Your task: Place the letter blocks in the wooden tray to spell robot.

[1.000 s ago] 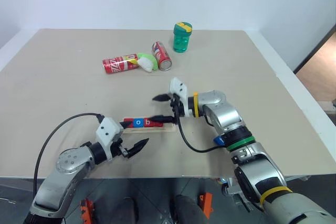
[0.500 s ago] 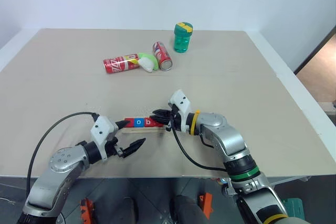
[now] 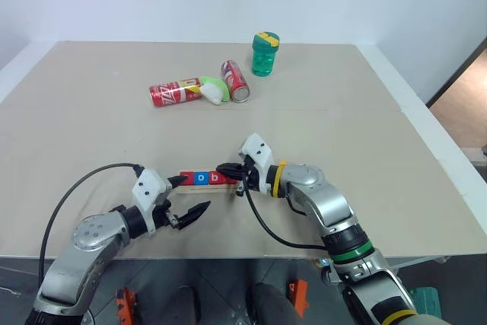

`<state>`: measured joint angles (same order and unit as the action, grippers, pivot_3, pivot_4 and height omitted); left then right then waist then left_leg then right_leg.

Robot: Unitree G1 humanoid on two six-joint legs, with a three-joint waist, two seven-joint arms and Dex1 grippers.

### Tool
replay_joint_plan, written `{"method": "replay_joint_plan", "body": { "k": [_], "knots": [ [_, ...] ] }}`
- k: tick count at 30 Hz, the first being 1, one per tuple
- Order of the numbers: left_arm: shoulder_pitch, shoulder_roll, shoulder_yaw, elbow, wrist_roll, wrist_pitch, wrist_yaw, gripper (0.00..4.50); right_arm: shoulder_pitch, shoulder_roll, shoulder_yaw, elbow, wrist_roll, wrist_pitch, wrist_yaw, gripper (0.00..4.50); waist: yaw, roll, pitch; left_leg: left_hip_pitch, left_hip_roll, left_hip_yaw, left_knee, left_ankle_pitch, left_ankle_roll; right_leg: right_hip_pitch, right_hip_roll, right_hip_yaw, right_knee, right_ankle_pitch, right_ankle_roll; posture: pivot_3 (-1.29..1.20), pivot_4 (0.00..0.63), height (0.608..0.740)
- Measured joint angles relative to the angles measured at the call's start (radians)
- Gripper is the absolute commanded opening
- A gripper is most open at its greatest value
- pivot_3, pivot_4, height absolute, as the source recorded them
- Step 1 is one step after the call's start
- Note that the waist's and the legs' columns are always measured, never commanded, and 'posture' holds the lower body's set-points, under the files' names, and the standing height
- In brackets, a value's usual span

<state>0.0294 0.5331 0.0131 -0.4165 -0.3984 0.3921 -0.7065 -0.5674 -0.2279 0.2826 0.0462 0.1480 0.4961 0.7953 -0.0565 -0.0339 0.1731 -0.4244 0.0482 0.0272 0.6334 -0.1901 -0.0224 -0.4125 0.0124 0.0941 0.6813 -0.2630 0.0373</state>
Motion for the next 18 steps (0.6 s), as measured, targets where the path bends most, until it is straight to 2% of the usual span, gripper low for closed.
{"method": "replay_joint_plan", "body": {
  "k": [18],
  "knots": [
    [0.003,0.000,-0.014,0.000,0.008,-0.001,-0.002,4.50,0.004,-0.007,0.024,0.044,-0.028,-0.038,-0.013,0.03,0.000,0.000,0.000,0.000,0.000,0.000,0.000,0.000,0.000,0.000,0.000,0.000,0.000,0.000,0.000,0.00,0.150,0.740]
  ]
}}
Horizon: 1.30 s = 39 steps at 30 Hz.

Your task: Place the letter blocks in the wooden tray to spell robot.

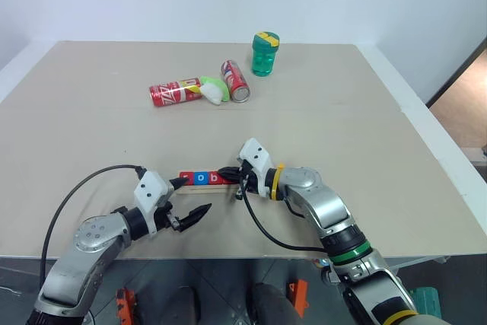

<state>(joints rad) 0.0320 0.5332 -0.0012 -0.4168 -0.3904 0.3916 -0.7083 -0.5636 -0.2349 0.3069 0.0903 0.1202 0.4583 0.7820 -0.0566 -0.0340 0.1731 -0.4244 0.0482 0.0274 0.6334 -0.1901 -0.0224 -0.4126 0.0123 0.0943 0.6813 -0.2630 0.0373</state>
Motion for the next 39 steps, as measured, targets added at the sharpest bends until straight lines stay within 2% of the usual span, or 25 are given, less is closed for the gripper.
{"method": "replay_joint_plan", "body": {
  "k": [8,11,16,17,18,21,24,28,34,36,39],
  "knots": [
    [-0.004,0.001,-0.001,0.004,0.000,-0.002,-0.018,4.50,-0.046,0.008,-0.065,-0.015,0.029,0.009,-0.040,0.03,0.000,0.000,0.000,0.000,0.000,0.000,0.000,0.000,0.000,0.000,0.000,0.000,0.000,0.000,0.000,0.00,0.150,0.740],
    [-0.015,0.006,-0.005,0.004,-0.002,-0.005,-0.044,4.50,-0.084,-0.026,-0.141,-0.077,0.081,0.064,-0.044,0.78,0.002,0.000,0.000,0.000,0.000,0.000,0.000,0.000,0.000,0.000,0.000,0.000,0.000,0.000,0.000,0.00,0.150,0.740],
    [-0.032,0.037,-0.028,0.000,-0.009,-0.006,-0.109,4.50,-0.060,-0.166,-0.240,-0.178,0.177,0.159,0.017,2.53,0.010,0.000,0.000,-0.001,-0.001,0.000,0.000,0.000,0.000,0.000,-0.001,-0.001,-0.001,-0.001,0.000,0.00,0.150,0.740],
    [-0.042,0.049,-0.044,-0.003,-0.009,-0.016,-0.142,4.50,-0.010,-0.258,-0.255,-0.228,0.213,0.198,0.068,2.79,0.014,0.000,0.000,-0.002,-0.002,-0.002,-0.001,0.000,0.000,0.000,-0.003,-0.002,-0.001,-0.002,0.000,0.00,0.150,0.740],
    [-0.041,0.055,-0.044,-0.006,-0.010,-0.021,-0.153,4.50,0.009,-0.284,-0.263,-0.236,0.222,0.211,0.084,3.26,0.014,0.000,0.000,-0.002,-0.001,-0.002,-0.001,-0.001,0.001,0.000,-0.003,-0.002,-0.001,-0.003,0.000,0.00,0.150,0.740],
    [-0.057,0.099,-0.077,-0.015,-0.011,-0.031,-0.227,4.50,0.207,-0.484,-0.333,-0.331,0.292,0.294,0.187,4.36,0.017,0.000,0.001,-0.003,-0.003,-0.002,-0.001,-0.002,0.001,0.000,-0.005,-0.003,-0.002,-0.005,0.000,0.00,0.150,0.740],
    [-0.076,0.119,-0.102,-0.017,-0.011,-0.041,-0.280,4.50,0.418,-0.590,-0.438,-0.441,0.355,0.346,0.238,4.47,0.012,0.001,0.001,-0.003,-0.003,-0.001,-0.001,-0.004,0.001,0.000,-0.004,-0.002,-0.001,-0.007,0.002,0.00,0.150,0.740],
    [-0.097,0.121,-0.122,-0.016,-0.010,-0.046,-0.301,4.50,0.530,-0.585,-0.547,-0.541,0.396,0.401,0.163,4.47,0.000,0.000,0.002,0.003,0.000,-0.001,0.000,-0.005,0.001,0.003,0.001,0.000,0.000,-0.004,0.000,0.00,0.150,0.740],
    [-0.091,0.120,-0.129,-0.013,-0.003,-0.064,-0.304,4.50,0.646,-0.431,-0.630,-0.694,0.405,0.474,-0.084,4.47,0.003,-0.001,0.002,0.003,0.000,-0.001,0.001,-0.002,0.000,0.004,0.001,0.000,0.000,-0.005,-0.005,0.00,0.150,0.740],
    [-0.086,0.117,-0.130,-0.005,0.000,-0.071,-0.301,4.50,0.722,-0.355,-0.624,-0.750,0.384,0.474,-0.176,4.47,0.008,-0.001,0.001,0.002,0.000,-0.001,0.001,-0.003,-0.001,0.003,-0.001,0.000,0.000,-0.006,-0.004,0.00,0.150,0.740],
    [-0.087,0.099,-0.130,0.006,-0.002,-0.081,-0.294,4.50,0.748,-0.274,-0.608,-0.776,0.364,0.473,-0.273,4.47,0.007,-0.001,0.002,0.002,0.000,0.000,0.001,-0.003,-0.001,0.002,-0.002,0.005,-0.001,-0.006,-0.001,0.00,0.150,0.740]
  ]
}}
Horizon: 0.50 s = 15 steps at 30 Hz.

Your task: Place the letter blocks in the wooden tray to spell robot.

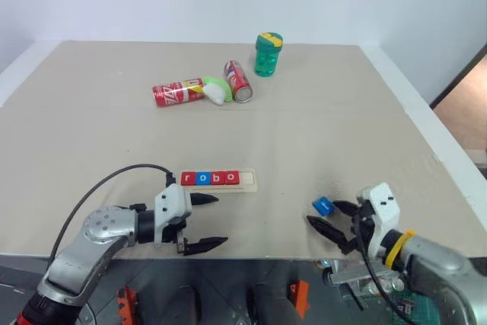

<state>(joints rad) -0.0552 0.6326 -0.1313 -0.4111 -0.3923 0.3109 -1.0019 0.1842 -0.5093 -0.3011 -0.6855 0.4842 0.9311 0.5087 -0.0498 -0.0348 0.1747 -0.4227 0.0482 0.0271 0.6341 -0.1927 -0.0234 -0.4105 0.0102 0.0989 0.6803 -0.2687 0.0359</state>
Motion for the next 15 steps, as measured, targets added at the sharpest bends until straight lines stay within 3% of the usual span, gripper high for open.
{"method": "replay_joint_plan", "body": {
  "k": [4,8,12,14,15],
  "knots": [
    [-0.010,-0.013,-0.002,0.000,0.002,-0.015,0.001,4.50,0.005,0.028,0.051,-0.002,-0.048,-0.036,-0.079,4.47,0.001,-0.001,0.000,0.000,-0.001,0.000,0.001,0.000,0.000,0.001,-0.001,0.000,0.000,0.000,0.000,0.00,0.150,0.740],
    [-0.023,-0.020,-0.016,0.001,0.002,-0.021,0.006,4.50,0.010,0.087,0.098,-0.004,-0.095,-0.079,-0.163,3.32,0.000,-0.002,-0.002,0.001,0.000,0.000,0.001,0.000,0.000,0.001,0.000,0.000,0.000,0.001,-0.001,0.00,0.150,0.740],
    [-0.024,-0.020,-0.018,0.001,0.007,-0.022,0.012,4.50,0.032,0.120,0.128,-0.011,-0.127,-0.106,-0.215,1.86,0.000,-0.003,-0.002,0.001,0.000,0.000,0.001,0.000,0.000,0.001,0.001,-0.002,0.000,0.000,-0.002,0.00,0.150,0.740],
    [-0.024,-0.020,-0.018,0.001,0.014,-0.022,0.013,4.50,0.044,0.136,0.152,-0.029,-0.147,-0.115,-0.241,1.29,0.000,-0.003,-0.002,0.001,0.001,0.000,0.000,0.000,0.000,0.001,0.002,-0.002,0.000,0.000,-0.003,0.00,0.150,0.740],
    [-0.024,-0.020,-0.018,0.001,0.018,-0.022,0.015,4.50,0.049,0.149,0.171,-0.038,-0.161,-0.123,-0.259,1.21,0.000,-0.003,-0.002,0.001,0.001,0.000,0.000,0.000,0.000,0.001,0.002,-0.003,0.000,0.000,-0.003,0.00,0.150,0.740]
  ]
}}
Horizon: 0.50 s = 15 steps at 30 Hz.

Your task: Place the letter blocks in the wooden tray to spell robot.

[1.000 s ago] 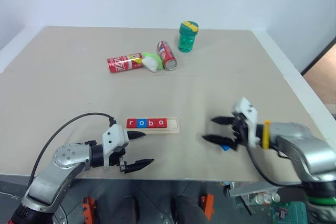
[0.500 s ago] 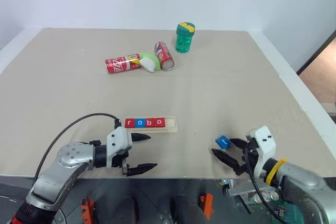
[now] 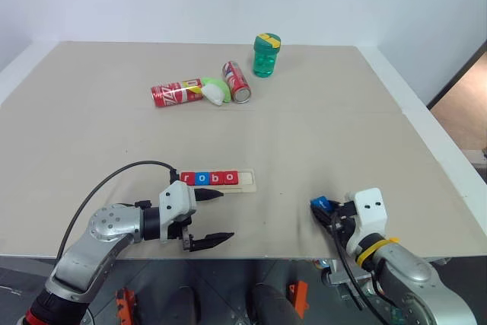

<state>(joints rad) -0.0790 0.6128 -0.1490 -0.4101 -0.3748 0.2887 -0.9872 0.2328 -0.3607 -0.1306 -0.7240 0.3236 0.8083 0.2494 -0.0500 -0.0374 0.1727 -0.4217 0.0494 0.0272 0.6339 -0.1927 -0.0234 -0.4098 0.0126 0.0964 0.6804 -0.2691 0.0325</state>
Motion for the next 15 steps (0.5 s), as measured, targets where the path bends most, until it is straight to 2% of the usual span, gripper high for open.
{"method": "replay_joint_plan", "body": {
  "k": [3,9,15],
  "knots": [
    [0.000,-0.001,0.000,0.001,0.005,0.000,0.005,4.50,-0.035,0.035,0.065,0.001,-0.037,-0.002,-0.047,1.21,-0.005,0.000,0.000,0.001,0.002,0.000,0.000,0.000,0.000,0.000,0.001,0.000,0.000,0.001,-0.002,0.00,0.150,0.740],
    [0.003,-0.007,-0.010,0.002,0.014,0.001,0.022,4.50,-0.289,0.132,0.167,0.076,-0.095,0.033,-0.141,1.21,-0.007,0.000,0.000,0.000,0.000,0.000,0.000,0.002,0.000,-0.001,0.000,0.001,0.001,0.003,-0.002,0.00,0.150,0.740],
    [0.007,-0.004,-0.009,-0.001,0.017,0.004,0.038,4.50,-0.408,0.191,0.253,0.196,-0.135,0.071,-0.179,1.21,0.000,0.000,0.000,-0.004,-0.001,0.000,-0.001,0.001,-0.001,-0.003,-0.001,0.000,0.000,0.002,0.005,0.00,0.150,0.740]
  ]
}}
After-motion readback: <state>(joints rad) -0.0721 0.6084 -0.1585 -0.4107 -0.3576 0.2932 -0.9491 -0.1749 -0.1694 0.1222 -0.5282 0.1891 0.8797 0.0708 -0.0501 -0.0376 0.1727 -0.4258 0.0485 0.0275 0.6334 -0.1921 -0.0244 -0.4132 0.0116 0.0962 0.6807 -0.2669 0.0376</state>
